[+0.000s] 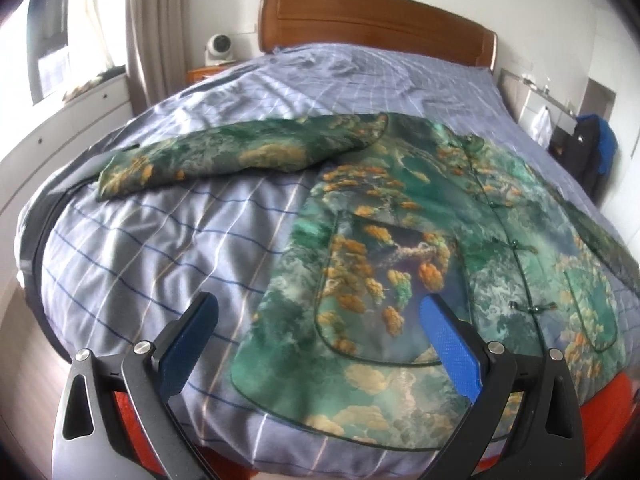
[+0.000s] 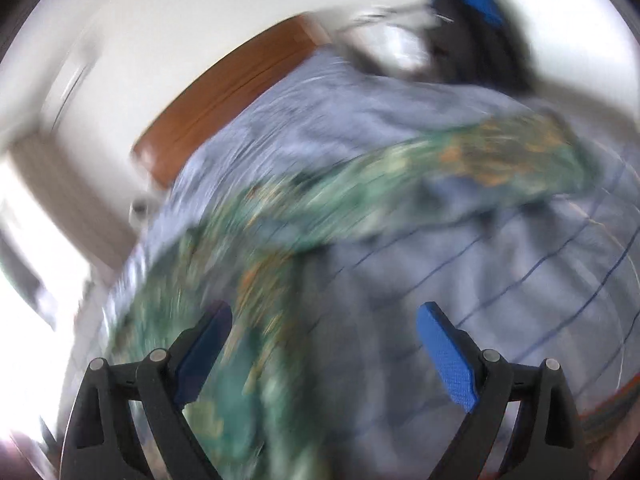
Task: Fold large clothes
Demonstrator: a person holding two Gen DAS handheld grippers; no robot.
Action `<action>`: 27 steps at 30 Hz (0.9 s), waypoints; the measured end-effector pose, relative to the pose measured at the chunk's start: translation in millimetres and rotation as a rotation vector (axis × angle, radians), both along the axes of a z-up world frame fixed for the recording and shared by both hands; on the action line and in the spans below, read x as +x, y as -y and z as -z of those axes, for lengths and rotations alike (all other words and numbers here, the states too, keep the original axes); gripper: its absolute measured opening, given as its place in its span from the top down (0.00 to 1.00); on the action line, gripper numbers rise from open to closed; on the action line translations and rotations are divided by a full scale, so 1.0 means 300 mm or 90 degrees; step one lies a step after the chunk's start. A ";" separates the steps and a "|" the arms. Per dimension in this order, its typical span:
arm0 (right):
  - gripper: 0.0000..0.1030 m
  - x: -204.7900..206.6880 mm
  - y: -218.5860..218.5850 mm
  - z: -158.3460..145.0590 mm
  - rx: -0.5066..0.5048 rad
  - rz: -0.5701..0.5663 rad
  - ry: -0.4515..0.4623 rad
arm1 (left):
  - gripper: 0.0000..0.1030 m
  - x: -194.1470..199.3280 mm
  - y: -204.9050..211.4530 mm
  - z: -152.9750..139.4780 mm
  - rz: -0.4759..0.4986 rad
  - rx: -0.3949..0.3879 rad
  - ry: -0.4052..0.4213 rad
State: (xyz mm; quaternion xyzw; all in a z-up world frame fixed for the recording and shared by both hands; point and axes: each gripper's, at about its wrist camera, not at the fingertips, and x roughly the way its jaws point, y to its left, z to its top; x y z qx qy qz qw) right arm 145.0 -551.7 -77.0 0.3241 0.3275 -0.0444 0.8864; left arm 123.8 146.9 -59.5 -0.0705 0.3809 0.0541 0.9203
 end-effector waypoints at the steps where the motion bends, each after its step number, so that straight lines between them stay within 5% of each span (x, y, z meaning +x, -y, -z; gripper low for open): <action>1: 0.10 0.008 0.089 0.024 0.041 0.040 -0.007 | 0.02 -0.005 -0.007 -0.001 -0.005 -0.003 0.001; 6: 0.15 -0.015 0.418 0.176 0.240 0.215 -0.019 | 0.02 -0.025 -0.034 -0.019 -0.025 -0.009 0.022; 13: 0.23 0.030 0.559 0.248 0.290 0.329 0.002 | 0.02 -0.002 -0.034 -0.005 -0.034 -0.016 0.004; 16: 0.57 0.088 0.583 0.253 0.256 0.340 -0.022 | 0.02 -0.003 -0.021 -0.001 -0.030 -0.003 0.000; 17: 0.85 0.106 0.581 0.245 0.237 0.346 -0.042 | 0.02 -0.003 -0.017 0.000 -0.027 -0.001 -0.001; 18: 0.88 0.128 0.571 0.221 0.212 0.349 -0.058 | 0.02 -0.006 -0.015 0.000 -0.026 0.000 0.001; 20: 0.89 0.165 0.524 0.136 0.168 0.331 -0.034 | 0.02 -0.005 -0.012 0.011 -0.023 0.002 0.001; 27: 0.90 0.478 0.017 -0.360 0.071 0.007 0.139 | 0.02 0.039 0.024 0.070 -0.006 -0.023 -0.023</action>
